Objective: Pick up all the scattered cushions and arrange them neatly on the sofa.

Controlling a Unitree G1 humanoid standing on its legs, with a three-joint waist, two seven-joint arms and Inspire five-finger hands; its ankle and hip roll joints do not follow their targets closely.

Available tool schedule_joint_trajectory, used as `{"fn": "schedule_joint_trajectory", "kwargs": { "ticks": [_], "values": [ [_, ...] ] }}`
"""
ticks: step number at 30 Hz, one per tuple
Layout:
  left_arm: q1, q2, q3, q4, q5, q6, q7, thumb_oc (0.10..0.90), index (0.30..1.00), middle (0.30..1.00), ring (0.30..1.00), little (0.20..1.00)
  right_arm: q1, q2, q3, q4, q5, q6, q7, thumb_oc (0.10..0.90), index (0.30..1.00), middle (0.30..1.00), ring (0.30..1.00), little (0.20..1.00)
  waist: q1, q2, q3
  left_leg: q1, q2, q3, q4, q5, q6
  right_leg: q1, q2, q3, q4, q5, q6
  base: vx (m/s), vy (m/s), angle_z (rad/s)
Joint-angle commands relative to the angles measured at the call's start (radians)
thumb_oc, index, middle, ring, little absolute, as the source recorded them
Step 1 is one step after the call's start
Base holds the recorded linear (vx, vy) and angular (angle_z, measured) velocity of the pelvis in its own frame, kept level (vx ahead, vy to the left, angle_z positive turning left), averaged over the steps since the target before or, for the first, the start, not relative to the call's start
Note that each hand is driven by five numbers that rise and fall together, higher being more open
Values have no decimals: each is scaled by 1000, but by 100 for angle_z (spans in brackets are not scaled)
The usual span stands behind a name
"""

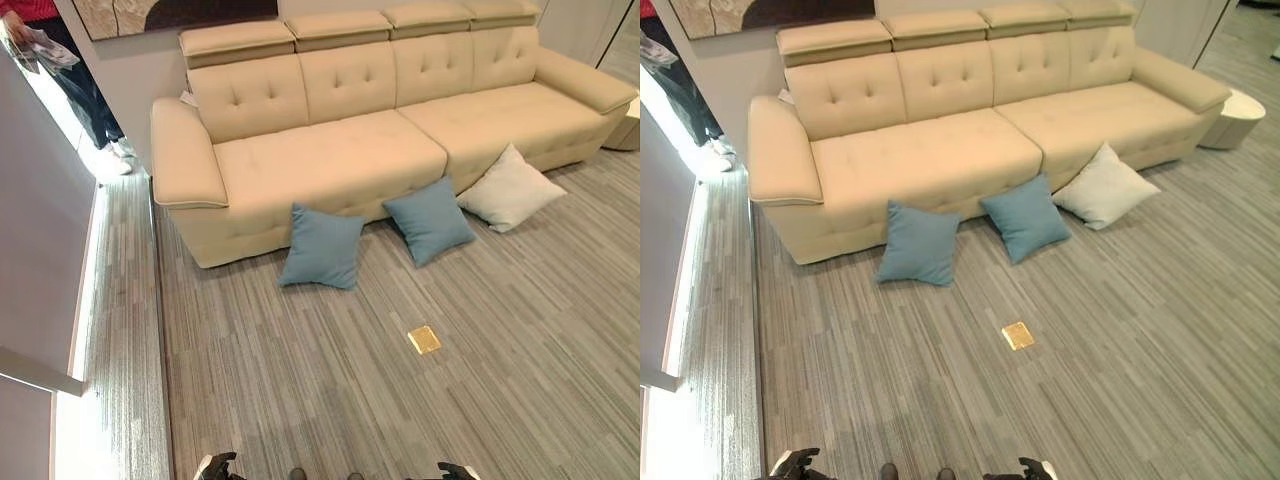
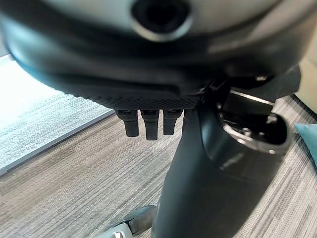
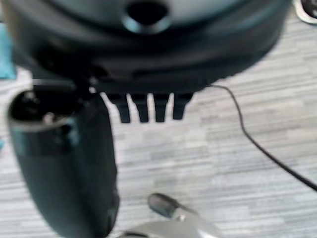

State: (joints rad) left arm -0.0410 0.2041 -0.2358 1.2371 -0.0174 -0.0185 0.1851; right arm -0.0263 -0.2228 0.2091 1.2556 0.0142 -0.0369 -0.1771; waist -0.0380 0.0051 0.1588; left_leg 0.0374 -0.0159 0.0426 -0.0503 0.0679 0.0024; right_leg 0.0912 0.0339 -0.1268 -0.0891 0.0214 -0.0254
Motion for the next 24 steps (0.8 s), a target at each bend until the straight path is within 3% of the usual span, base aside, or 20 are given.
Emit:
{"fn": "schedule_joint_trajectory", "kwargs": {
  "ticks": [1, 4, 8, 9, 15, 17, 20, 22, 24],
  "values": [
    [-83, -12, -37, 0, -4, -35, 2, 800, 900, 900, 900, 900, -55, -42, 21, 18, 19, -21, -31, 800, 900, 900, 900, 900, -3, -38, 49, -74, 14, -1, 205, -139, -47, -23, -65, -6, 104, -123, 48, -22, -50, 15],
    [-96, -12, -38, -4, -19, -35, 6, 800, 900, 900, 900, 900, -62, -46, 20, 14, 30, -22, -33, 800, 900, 900, 900, 900, -1, -53, 56, -143, 15, 5, 285, -138, -47, -13, -70, -8, 93, -128, 41, 52, -3, 11],
    [-93, -9, -38, 0, -17, -33, 8, 800, 900, 900, 900, 900, -58, -44, 21, 12, 30, -22, -35, 800, 900, 900, 900, 900, 4, -60, 41, -174, 16, 21, 231, -129, -38, -2, -72, -5, 80, -137, 53, 140, 60, 3],
    [-89, -6, -39, -4, -18, -36, 13, 800, 900, 900, 900, 900, -60, -43, 31, 7, 24, -23, -36, 800, 900, 900, 900, 900, 12, -63, 44, -213, 16, 25, 223, -104, -37, 4, -71, -3, 78, -141, 57, 98, 74, 8],
    [-75, -5, -25, 19, -11, -31, 6, 800, 900, 900, 900, 900, -51, -27, 23, 14, 16, -16, -33, 800, 900, 900, 900, 900, 19, -60, 20, -166, -4, 14, 176, -116, -12, 7, -87, 28, 127, -161, 85, 178, 156, -16],
    [-71, 3, -12, 20, -13, -31, 7, 800, 900, 900, 900, 900, -54, -22, 24, 10, 6, -9, -25, 800, 900, 900, 900, 900, 35, -50, 23, -126, -11, 29, 146, -133, 22, -54, -120, 28, 271, -147, 122, 171, 240, -33],
    [-76, 20, -7, 16, -4, -28, 11, 800, 900, 900, 900, 900, -73, -22, 35, -8, -1, -6, -27, 800, 900, 900, 900, 900, 30, -40, 45, -87, -11, 36, 114, -134, 51, -143, -141, 28, 456, -66, 156, 99, 131, -40],
    [-77, 26, -6, 14, -6, -31, 12, 800, 900, 900, 900, 900, -72, -24, 36, -18, -1, -8, -29, 800, 900, 900, 900, 900, 32, -34, 50, -76, -9, 34, 105, -137, 56, -168, -150, 16, 494, -56, 157, 118, 71, -3],
    [-79, 35, -5, 11, -2, -33, 11, 800, 900, 900, 900, 900, -78, -28, 38, -31, -6, -9, -28, 800, 900, 900, 900, 900, 27, -24, 55, -29, -10, 25, 78, -152, 61, -220, -160, -17, 498, -68, 136, 232, 61, -4]
  ]
}}
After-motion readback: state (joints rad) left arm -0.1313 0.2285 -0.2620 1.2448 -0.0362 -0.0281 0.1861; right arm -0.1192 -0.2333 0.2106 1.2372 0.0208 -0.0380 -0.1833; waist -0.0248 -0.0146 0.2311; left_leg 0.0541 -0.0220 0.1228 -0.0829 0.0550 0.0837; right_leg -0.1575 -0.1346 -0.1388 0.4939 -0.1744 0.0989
